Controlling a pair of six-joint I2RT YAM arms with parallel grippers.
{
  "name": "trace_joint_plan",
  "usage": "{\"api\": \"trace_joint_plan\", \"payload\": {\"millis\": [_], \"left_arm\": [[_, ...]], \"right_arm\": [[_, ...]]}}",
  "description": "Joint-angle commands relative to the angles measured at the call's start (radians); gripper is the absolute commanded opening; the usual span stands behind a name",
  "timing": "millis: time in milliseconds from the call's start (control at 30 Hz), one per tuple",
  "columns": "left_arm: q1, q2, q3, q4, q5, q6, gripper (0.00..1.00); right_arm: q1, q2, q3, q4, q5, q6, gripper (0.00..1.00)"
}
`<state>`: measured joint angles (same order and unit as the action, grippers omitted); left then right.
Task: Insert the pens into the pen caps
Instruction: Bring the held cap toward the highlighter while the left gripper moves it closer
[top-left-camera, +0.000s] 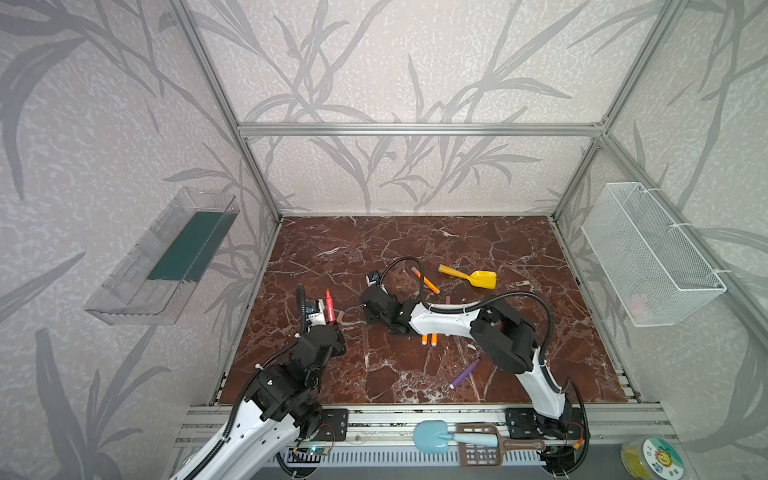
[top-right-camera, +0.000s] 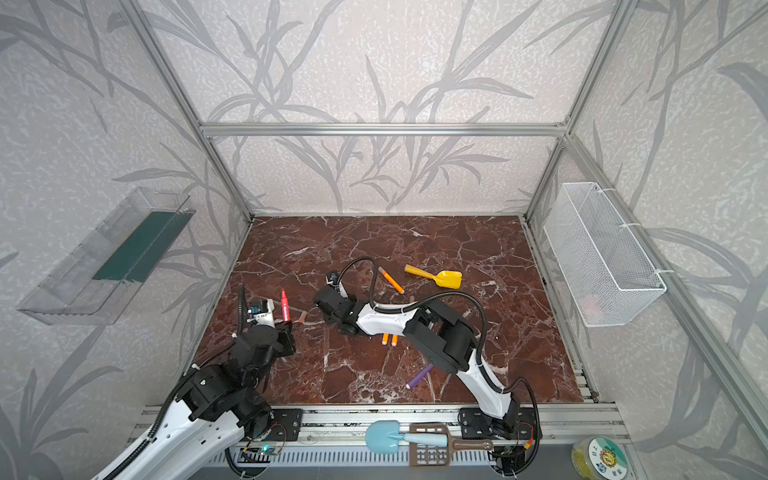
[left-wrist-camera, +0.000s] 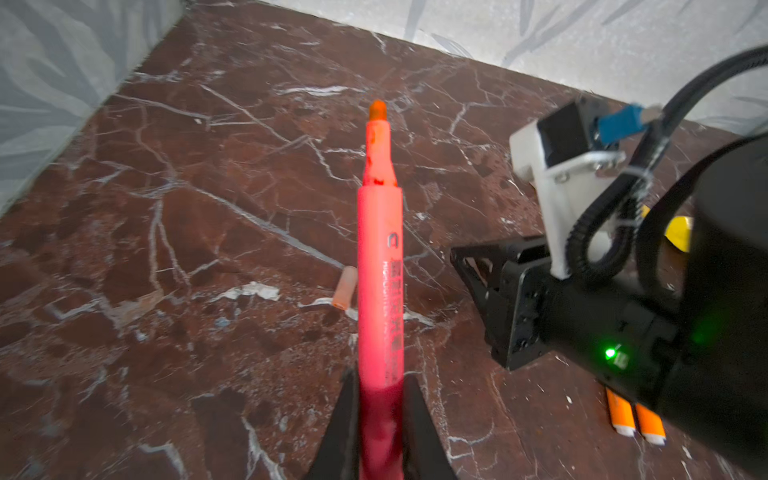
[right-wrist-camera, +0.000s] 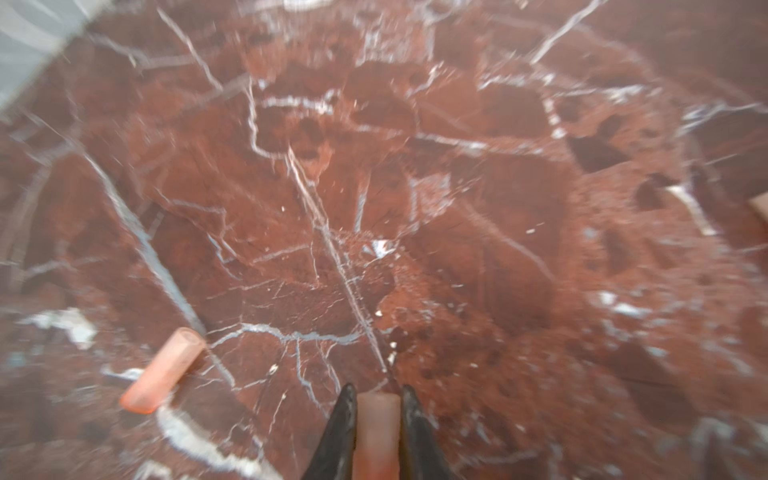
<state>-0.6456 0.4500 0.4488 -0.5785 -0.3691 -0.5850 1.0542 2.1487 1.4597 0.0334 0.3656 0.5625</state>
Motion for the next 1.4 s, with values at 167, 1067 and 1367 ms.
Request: {"api": "trace_joint_plan", "payload": {"millis": [167,1067,1367], "left_arm": [[-0.002,0.096,-0.044,0.25,0.311,0.033,0.0],[-0.472,0.741,0.038,0.939,0.244,-0.04,0.0],[-0.482,0.758,0.039,0.956,0.17,-0.059,0.0]], "right_arm": [[-0.06,-0.276,-0.227,0.204,-0.048,0.068,0.18],[-0.207,-0.906,-0.837,0.502,-0.111,0.24,0.19],[-0.208,-0.908,-0.864,0.506,-0.134,0.28,0.19]]}}
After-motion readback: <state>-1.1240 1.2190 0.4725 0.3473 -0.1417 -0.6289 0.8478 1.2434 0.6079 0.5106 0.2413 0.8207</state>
